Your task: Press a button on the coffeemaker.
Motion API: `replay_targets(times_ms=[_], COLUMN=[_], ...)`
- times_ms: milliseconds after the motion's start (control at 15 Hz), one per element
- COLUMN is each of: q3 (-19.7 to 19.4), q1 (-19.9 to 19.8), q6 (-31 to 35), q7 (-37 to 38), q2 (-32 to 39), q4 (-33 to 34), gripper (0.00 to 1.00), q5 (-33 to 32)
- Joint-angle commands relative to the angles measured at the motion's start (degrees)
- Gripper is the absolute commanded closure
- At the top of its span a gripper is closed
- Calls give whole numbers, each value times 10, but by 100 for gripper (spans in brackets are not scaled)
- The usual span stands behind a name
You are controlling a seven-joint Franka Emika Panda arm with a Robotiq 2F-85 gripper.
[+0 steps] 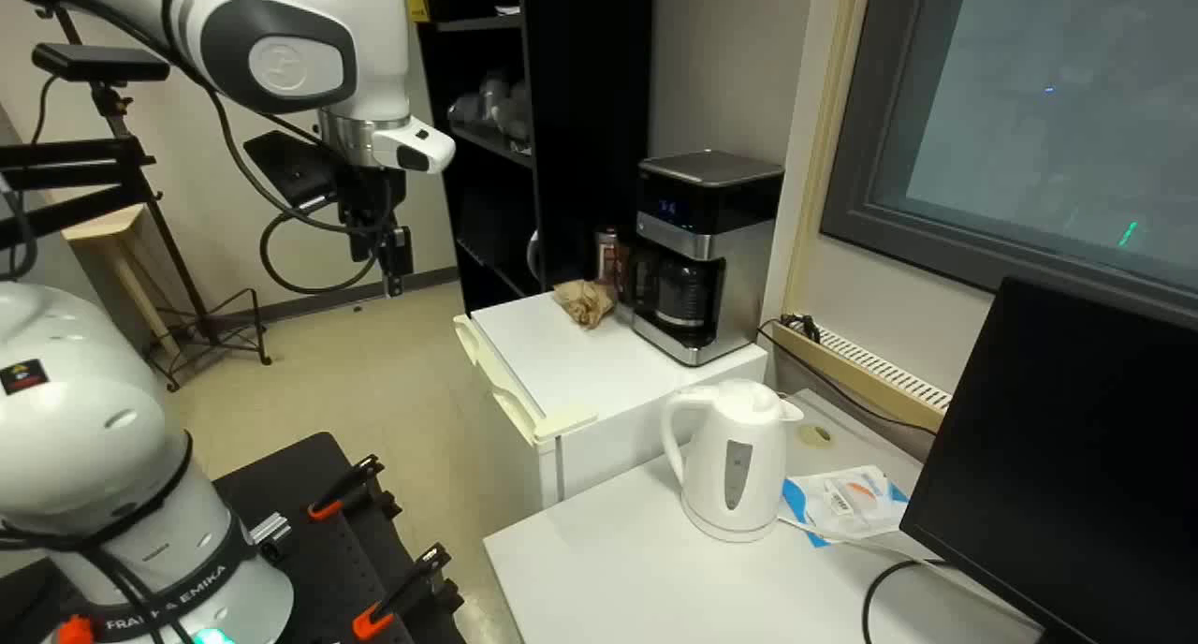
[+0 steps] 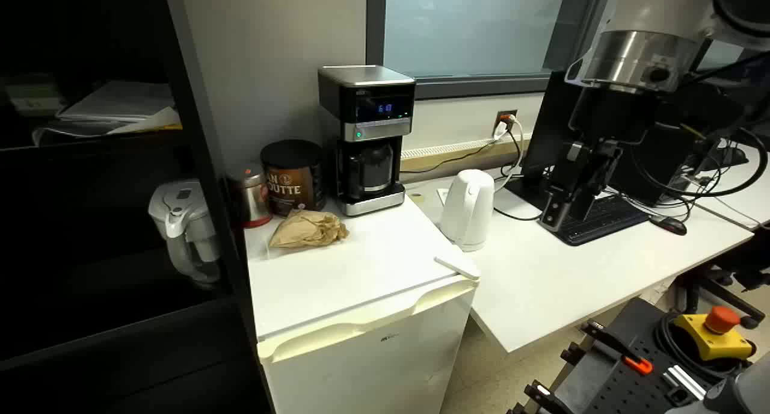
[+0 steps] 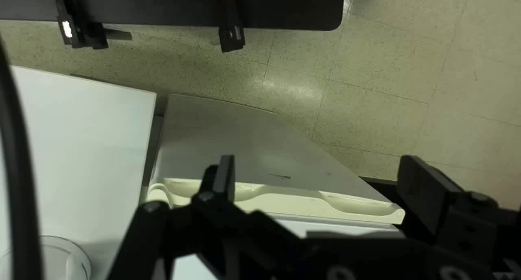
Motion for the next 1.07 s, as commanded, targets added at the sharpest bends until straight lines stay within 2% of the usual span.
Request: replay_targets(times_ms=[0,400,667,1000], q3=[7,7,8,2], q1=[-9,-9,-18,-29], q6=[-3,-3,5,38], q7=[-5,-5,-32,-93], q2=[0,0,22,79], q4=[1,1,11,33], gripper=[0,0,0,0], q5=[5,5,-34,-115])
